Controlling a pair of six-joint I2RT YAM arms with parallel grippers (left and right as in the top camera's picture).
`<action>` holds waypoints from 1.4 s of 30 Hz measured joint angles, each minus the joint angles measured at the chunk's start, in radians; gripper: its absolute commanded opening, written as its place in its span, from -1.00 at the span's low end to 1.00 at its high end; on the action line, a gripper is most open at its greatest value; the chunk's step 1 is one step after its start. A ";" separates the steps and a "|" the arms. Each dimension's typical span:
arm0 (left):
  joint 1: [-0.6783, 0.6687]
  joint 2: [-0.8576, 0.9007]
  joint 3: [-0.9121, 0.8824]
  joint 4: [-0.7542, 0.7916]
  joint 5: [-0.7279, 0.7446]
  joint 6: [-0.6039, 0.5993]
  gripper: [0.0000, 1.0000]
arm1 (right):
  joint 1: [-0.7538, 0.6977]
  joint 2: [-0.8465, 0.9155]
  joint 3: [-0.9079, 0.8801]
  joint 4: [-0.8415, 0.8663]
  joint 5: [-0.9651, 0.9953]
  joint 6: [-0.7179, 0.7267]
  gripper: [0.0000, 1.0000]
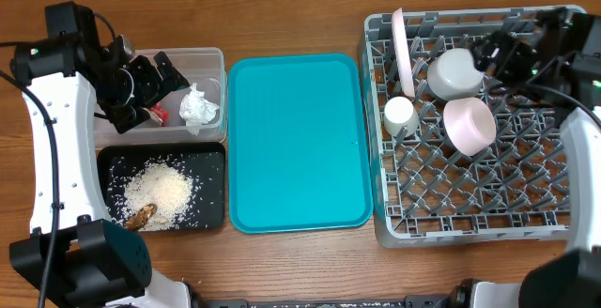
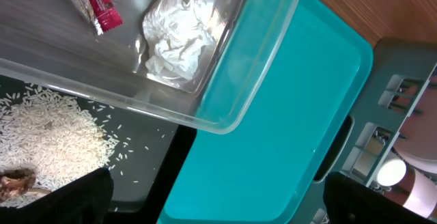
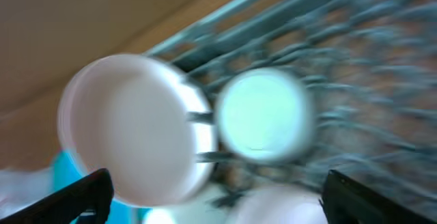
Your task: Sort waste into correct bins and load items into the dishwasher
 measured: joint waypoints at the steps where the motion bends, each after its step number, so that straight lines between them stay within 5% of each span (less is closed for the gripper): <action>1: 0.000 0.000 0.000 0.000 0.000 0.000 1.00 | 0.000 -0.015 0.010 -0.016 0.053 -0.008 1.00; 12: 0.000 0.000 0.000 0.000 0.000 0.000 1.00 | 0.000 -0.053 0.026 -0.074 0.229 -0.038 0.99; 42: 0.000 0.000 0.000 0.000 0.000 0.000 1.00 | 0.000 -0.079 0.026 -0.077 0.241 -0.038 0.99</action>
